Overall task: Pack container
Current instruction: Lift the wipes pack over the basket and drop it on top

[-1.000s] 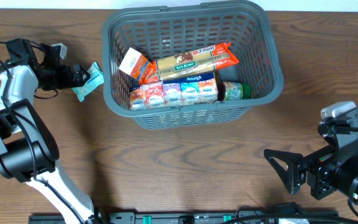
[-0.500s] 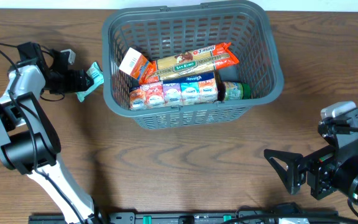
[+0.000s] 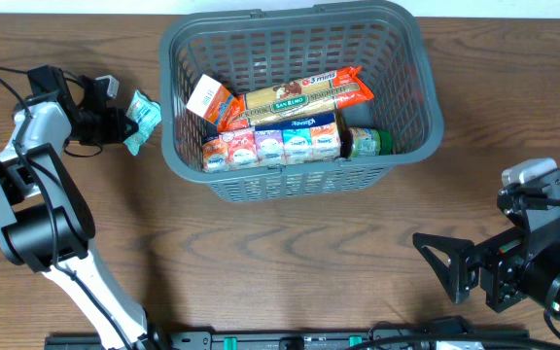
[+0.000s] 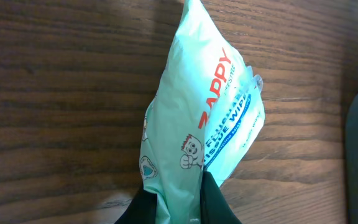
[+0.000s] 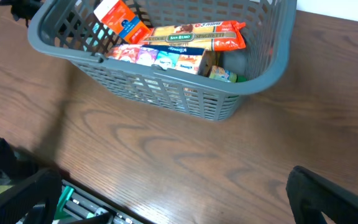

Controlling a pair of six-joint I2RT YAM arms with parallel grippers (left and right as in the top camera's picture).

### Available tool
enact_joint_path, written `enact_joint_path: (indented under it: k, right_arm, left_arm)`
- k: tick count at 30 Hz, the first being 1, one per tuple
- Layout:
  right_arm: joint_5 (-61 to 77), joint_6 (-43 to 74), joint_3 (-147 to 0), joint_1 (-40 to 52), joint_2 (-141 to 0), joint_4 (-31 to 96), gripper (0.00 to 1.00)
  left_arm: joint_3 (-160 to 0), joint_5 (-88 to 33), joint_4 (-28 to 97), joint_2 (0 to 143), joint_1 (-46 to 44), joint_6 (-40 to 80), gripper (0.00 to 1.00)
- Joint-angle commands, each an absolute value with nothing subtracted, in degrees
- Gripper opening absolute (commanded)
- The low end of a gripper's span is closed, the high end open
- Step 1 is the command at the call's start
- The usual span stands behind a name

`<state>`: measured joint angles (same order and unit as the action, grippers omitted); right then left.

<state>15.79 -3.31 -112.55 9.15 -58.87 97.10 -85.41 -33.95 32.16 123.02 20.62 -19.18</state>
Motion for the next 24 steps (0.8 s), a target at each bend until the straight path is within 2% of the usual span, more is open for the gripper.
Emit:
enact_joint_path:
  k: [1, 7, 13, 19, 24]
  right_arm:
    - [15.6, -2.6, -113.1, 9.1, -59.2, 97.3, 0.99]
    - [15.6, -2.6, -113.1, 9.1, -59.2, 97.3, 0.99]
    - [15.6, -2.6, -113.1, 9.1, -59.2, 97.3, 0.99]
    - [15.6, -2.6, -113.1, 9.1, -59.2, 97.3, 0.99]
    - [15.6, -2.6, -113.1, 9.1, -59.2, 97.3, 0.99]
  left_arm:
    - [-87.1, -34.5, 32.6, 121.2, 21.1, -15.6, 0.06]
    - [-91.5, -34.5, 32.1, 109.5, 22.2, -9.3, 0.06]
    - [-92.7, -37.1, 28.3, 92.5, 19.5, -11.9, 0.06]
    - [-92.7, -38.7, 28.0, 80.1, 9.3, -22.5, 0.06]
    - [-92.7, -43.5, 31.3, 78.7, -1.8, -30.3, 0.06]
